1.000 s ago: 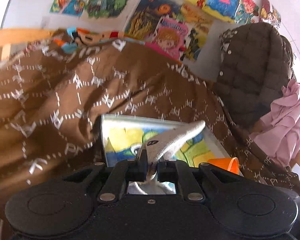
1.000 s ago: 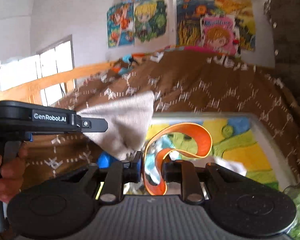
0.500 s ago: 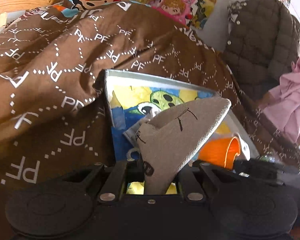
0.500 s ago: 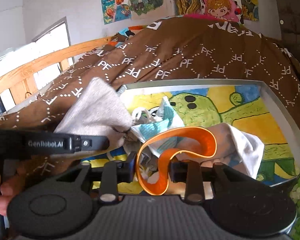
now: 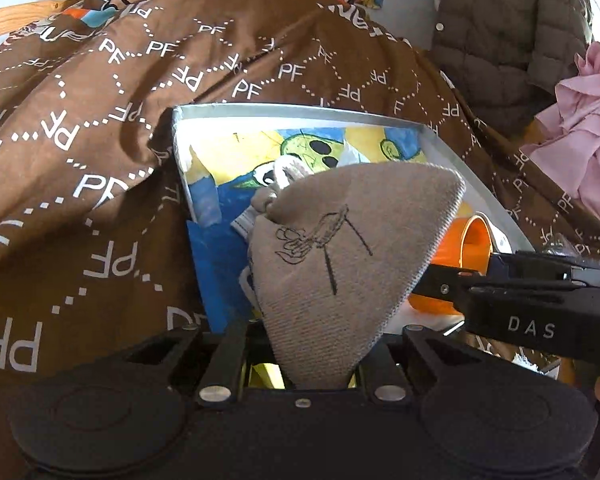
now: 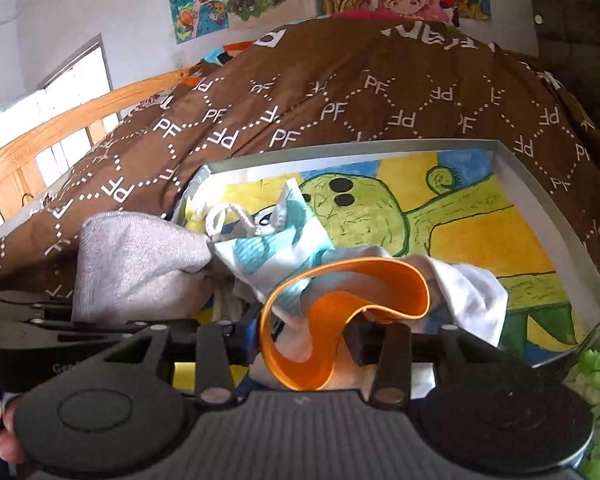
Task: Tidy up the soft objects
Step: 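Carry the grey cloth and orange band over the cartoon-drawing tray with both grippers, then lower both items into the tray and open both grippers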
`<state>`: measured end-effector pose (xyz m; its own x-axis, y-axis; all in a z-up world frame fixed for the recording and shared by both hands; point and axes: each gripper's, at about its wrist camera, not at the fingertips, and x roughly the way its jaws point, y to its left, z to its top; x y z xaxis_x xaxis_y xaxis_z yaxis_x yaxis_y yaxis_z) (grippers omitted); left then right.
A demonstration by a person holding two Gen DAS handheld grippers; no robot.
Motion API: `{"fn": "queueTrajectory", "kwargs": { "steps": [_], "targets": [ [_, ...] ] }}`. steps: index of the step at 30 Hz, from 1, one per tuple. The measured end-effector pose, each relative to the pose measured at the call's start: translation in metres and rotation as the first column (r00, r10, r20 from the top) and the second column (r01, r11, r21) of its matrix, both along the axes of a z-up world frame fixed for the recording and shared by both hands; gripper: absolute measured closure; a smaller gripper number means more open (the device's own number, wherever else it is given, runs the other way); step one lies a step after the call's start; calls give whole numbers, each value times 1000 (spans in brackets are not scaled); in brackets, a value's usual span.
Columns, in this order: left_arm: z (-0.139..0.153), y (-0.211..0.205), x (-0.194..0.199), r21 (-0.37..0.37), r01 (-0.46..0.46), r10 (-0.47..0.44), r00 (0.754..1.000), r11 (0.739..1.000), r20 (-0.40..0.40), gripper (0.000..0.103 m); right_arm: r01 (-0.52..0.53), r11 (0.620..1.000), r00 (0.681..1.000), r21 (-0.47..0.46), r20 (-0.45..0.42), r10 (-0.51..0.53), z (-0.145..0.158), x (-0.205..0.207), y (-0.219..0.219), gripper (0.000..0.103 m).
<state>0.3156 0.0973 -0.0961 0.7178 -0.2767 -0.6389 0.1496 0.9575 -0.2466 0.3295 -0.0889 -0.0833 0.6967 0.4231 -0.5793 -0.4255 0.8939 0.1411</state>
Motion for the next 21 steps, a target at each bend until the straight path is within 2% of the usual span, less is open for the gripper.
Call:
{"fn": "queueTrajectory", "kwargs": {
  "steps": [2,3,6,10,12,15,21],
  "targets": [
    [2,-2,-2,-1,8,-8,1000,1000,-6,80,-11,1000,1000,-11,-2,11,2,-1,2,48],
    [3,-4,-3,9,16,-16,1000,1000,-6,70,-16,1000,1000,-9,-12,16,3,-1,1,44],
    [7,-10,-8,52,26,-26,1000,998,9,62,-16,1000,998,-17,-53,15,6,1,-3,38],
    [13,-6,-16,25,9,-9,1000,1000,18,45,-11,1000,998,-25,-66,10,17,-1,-13,25],
    [18,-5,-21,16,5,-6,999,1000,38,41,-1,999,999,-39,-51,-1,23,-5,-18,19],
    [27,-6,-28,12,-9,8,998,1000,60,38,24,998,1000,-52,-19,-25,35,-12,-25,17],
    [51,-9,-51,22,-50,47,992,998,120,28,108,994,993,-19,53,-106,65,-36,-46,7]
  ]
}}
